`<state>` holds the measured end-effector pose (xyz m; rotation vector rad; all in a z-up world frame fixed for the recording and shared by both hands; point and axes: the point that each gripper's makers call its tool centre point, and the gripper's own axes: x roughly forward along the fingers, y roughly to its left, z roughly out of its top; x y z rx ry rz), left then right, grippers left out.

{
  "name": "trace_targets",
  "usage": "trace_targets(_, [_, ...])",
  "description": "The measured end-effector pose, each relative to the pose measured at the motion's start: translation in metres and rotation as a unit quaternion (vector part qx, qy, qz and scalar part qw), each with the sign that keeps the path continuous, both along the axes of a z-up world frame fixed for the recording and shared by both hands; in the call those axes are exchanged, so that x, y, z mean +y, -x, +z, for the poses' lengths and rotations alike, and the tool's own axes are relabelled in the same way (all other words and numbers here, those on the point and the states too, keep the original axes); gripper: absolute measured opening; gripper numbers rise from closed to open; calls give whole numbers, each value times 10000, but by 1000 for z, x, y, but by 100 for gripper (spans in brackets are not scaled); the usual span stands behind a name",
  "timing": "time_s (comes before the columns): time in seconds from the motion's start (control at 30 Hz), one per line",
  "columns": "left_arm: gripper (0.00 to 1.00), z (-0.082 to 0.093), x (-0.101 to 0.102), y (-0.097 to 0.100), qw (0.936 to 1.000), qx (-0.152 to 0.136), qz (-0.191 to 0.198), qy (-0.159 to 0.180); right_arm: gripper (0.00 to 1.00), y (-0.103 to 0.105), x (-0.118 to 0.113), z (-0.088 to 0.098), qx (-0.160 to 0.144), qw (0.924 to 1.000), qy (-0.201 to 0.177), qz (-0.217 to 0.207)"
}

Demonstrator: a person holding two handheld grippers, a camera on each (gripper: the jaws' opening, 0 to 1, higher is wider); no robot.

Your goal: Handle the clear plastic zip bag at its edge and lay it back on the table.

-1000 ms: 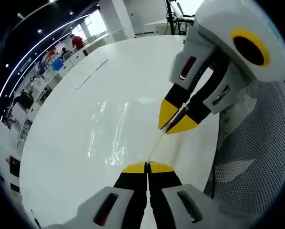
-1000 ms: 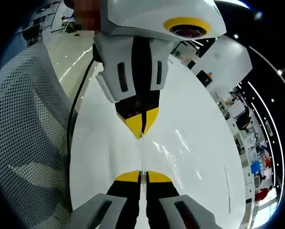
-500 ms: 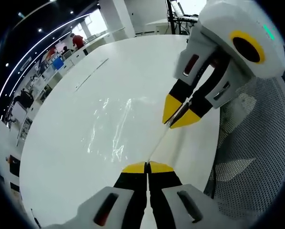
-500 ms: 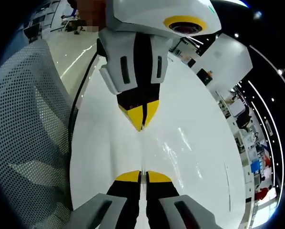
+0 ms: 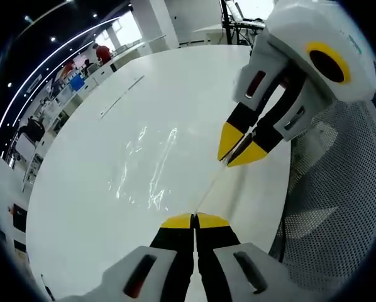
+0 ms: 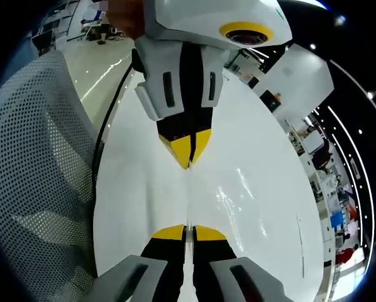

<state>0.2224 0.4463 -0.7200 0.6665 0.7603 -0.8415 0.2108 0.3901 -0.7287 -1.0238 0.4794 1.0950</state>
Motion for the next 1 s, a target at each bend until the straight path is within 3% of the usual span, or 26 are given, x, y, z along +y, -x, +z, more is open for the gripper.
trace_targets(1.0, [0, -1, 7, -1, 9999, 7, 106, -21, 0, -1, -13, -3, 9, 9999, 75, -104])
